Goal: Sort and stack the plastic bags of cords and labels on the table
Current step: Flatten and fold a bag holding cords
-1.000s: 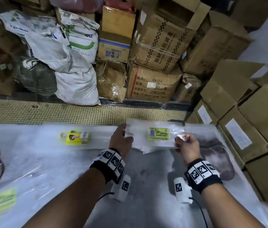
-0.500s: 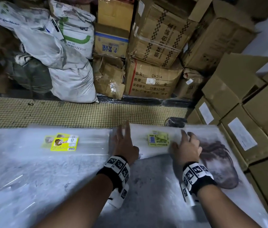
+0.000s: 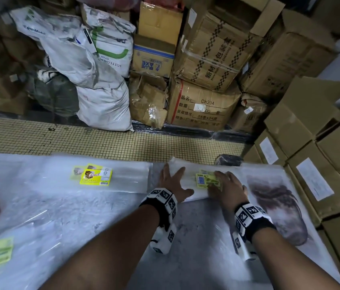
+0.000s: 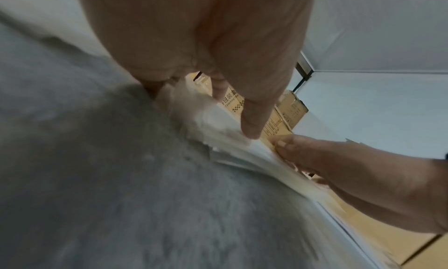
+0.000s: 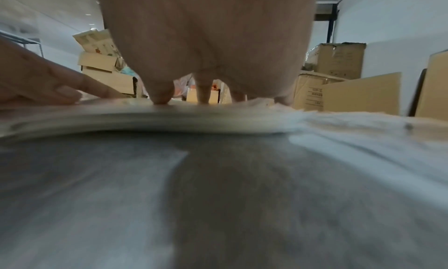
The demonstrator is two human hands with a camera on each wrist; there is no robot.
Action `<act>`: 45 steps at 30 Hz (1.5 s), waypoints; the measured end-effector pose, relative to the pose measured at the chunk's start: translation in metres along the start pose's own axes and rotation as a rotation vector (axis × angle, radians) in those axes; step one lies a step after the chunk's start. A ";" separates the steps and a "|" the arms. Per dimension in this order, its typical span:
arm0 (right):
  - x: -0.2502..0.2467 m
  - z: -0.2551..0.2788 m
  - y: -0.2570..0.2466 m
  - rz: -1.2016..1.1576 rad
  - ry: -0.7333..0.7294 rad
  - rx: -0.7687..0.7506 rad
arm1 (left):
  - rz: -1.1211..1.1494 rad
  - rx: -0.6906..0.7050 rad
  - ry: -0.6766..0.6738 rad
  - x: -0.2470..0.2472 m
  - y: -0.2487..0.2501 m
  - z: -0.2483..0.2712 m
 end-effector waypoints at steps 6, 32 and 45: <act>-0.049 0.017 -0.013 0.004 0.152 0.048 | 0.081 0.131 0.035 -0.045 0.017 0.019; 0.190 0.239 -0.521 -0.080 -0.183 -0.389 | -0.058 -0.577 0.512 -0.310 -0.441 0.355; 0.202 0.242 -0.507 0.055 -0.154 -0.157 | 0.040 -0.512 0.488 -0.305 -0.456 0.352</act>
Point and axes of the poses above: each hand's wrist, its own z-axis away from the middle knuckle, its own x-axis out of the palm, y = z × x, the point moved 10 cm from there along -z, towards the middle knuckle, and after that the axes turned 6 degrees about z, right-handed, at the moved point
